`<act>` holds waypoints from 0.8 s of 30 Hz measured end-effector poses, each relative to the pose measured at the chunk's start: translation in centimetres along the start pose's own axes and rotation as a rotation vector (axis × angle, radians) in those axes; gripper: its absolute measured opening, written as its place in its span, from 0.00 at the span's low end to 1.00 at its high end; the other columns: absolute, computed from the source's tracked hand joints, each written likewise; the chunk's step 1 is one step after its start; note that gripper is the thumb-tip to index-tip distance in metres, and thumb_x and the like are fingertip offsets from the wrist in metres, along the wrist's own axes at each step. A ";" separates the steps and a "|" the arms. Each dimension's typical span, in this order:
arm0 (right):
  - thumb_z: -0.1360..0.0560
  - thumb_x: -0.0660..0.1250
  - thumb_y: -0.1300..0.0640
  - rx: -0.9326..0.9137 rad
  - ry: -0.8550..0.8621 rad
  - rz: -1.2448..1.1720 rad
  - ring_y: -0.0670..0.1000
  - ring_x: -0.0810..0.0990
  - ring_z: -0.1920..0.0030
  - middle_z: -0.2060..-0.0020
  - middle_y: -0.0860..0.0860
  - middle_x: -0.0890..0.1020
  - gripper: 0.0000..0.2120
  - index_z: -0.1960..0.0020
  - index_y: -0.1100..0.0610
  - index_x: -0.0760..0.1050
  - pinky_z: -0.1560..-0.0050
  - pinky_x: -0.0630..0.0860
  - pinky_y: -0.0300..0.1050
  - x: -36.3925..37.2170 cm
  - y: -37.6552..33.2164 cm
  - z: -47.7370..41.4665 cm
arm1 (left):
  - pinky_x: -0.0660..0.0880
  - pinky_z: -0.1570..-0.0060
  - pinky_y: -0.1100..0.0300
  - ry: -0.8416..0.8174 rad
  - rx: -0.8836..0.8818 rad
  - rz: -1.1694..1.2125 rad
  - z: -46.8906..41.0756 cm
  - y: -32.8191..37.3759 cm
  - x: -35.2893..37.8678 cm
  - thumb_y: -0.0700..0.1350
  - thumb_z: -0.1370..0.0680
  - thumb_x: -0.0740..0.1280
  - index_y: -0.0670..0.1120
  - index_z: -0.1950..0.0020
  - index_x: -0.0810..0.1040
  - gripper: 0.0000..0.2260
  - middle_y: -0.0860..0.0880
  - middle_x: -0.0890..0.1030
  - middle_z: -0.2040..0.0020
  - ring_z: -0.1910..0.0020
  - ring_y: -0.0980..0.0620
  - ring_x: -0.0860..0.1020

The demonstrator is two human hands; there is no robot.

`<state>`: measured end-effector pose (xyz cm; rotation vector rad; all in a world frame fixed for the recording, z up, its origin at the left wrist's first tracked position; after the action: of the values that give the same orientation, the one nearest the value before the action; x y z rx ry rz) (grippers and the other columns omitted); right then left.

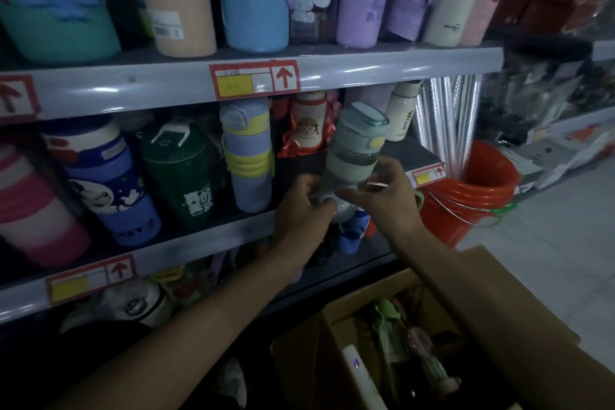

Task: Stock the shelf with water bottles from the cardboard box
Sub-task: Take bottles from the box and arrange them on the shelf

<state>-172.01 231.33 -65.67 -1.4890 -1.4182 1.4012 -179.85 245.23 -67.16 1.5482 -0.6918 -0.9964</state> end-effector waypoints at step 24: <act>0.36 0.83 0.48 -0.108 0.056 0.070 0.50 0.83 0.47 0.46 0.50 0.84 0.33 0.38 0.54 0.71 0.48 0.82 0.50 10.4 1.8 -11.5 | 0.73 0.33 0.48 0.178 -0.019 0.061 -9.2 -3.2 0.3 0.39 0.22 0.63 0.55 0.22 0.68 0.28 0.51 0.77 0.29 0.31 0.47 0.75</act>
<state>-162.15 243.34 -67.50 -1.6479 -1.4394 1.3324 -171.88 250.12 -70.02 1.5681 -0.5999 -0.8065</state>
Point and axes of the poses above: each hand's wrist, its own z-axis away from the middle knuckle, its own x-axis out of the palm, y = z × x, the point moved 3 cm from there along -z, towards the middle knuckle
